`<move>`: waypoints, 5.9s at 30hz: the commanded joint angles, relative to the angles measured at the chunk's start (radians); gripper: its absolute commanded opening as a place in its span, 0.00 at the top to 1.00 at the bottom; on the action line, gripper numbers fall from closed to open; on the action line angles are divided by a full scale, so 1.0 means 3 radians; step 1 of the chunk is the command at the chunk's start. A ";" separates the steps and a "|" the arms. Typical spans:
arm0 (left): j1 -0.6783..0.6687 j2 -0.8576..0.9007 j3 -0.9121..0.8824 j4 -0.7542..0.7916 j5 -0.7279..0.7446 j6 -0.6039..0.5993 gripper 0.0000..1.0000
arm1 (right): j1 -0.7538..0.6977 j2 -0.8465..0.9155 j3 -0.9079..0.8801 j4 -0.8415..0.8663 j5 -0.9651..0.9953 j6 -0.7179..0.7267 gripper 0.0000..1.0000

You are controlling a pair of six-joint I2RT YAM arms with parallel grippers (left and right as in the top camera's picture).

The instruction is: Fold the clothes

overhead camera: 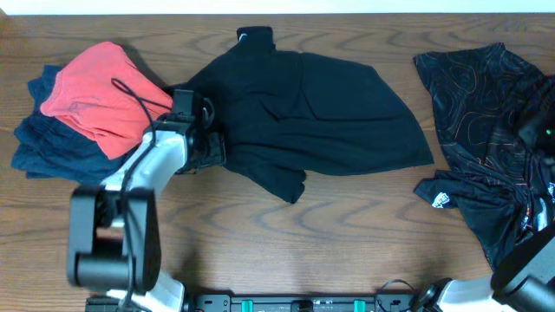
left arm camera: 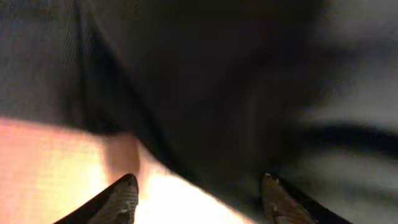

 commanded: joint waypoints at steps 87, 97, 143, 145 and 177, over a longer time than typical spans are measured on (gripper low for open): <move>-0.0587 -0.0509 -0.0013 -0.0226 0.0881 -0.0023 0.29 | -0.0064 0.1658 0.0749 0.0282 0.1095 -0.0726 0.86; -0.0587 -0.0509 -0.0013 -0.0225 0.0881 -0.0023 0.29 | -0.0520 0.1465 0.0800 0.0137 0.1083 -0.0178 0.82; -0.1021 -0.0509 -0.0394 -0.0108 0.0890 -0.0773 0.17 | 0.0870 0.0853 -0.0572 -0.1111 0.1771 0.0626 0.78; -0.1021 -0.0509 -0.0394 -0.0109 0.0890 -0.0773 0.17 | 0.0749 0.0849 -0.0571 -0.1151 0.1904 0.0774 0.81; -0.1373 -0.0198 -0.0444 0.0121 0.0690 -0.1780 0.14 | 0.0871 -0.0281 -0.0571 -0.0641 0.0098 -0.0192 0.67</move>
